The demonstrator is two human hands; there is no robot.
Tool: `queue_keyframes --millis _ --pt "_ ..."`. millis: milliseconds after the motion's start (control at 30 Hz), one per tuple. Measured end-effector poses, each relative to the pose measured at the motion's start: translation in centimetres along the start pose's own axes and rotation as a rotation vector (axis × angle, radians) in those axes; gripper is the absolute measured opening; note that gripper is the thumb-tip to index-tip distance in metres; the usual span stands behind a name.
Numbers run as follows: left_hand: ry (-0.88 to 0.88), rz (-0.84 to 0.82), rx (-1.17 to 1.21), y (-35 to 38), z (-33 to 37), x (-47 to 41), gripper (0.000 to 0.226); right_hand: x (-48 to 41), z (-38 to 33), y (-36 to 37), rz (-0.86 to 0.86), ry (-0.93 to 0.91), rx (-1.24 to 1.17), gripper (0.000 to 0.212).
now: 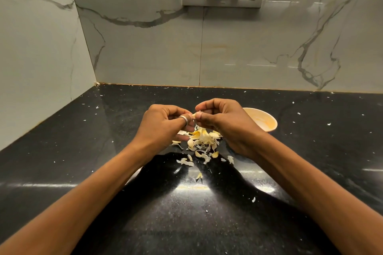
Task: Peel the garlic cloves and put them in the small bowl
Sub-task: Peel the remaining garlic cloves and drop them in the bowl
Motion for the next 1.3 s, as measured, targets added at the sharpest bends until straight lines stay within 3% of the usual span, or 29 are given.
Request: queue_keyframes --millis 233,467,700,1067,1300 --pt "0.009 -0.046 -0.052 0.5 -0.2 0.3 0.007 0.2 0.1 0.0 0.003 0.006 -0.077 0.009" --pt "0.047 -0.050 -0.104 0.5 0.0 0.3 0.007 0.3 -0.3 0.4 -0.085 0.020 -0.057 0.023" --pt "0.137 -0.046 -0.201 0.4 0.3 0.4 0.004 0.2 0.1 0.3 -0.026 0.007 -0.057 0.011" --pt "0.117 -0.084 -0.191 0.7 0.0 0.3 0.008 0.2 0.4 0.4 0.003 0.095 -0.190 0.012" --pt "0.118 -0.027 -0.220 0.8 -0.3 0.4 0.009 0.2 1.0 0.8 -0.012 0.170 -0.285 0.013"
Point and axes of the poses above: each hand's wrist, its own x-axis away from the middle knuckle, its own y-axis out of the palm, z = x × y, the point moved 5 cm from there along -x, towards the middle knuckle, and after that the axes turned 5 degrees about z, right-handed, at the moved point
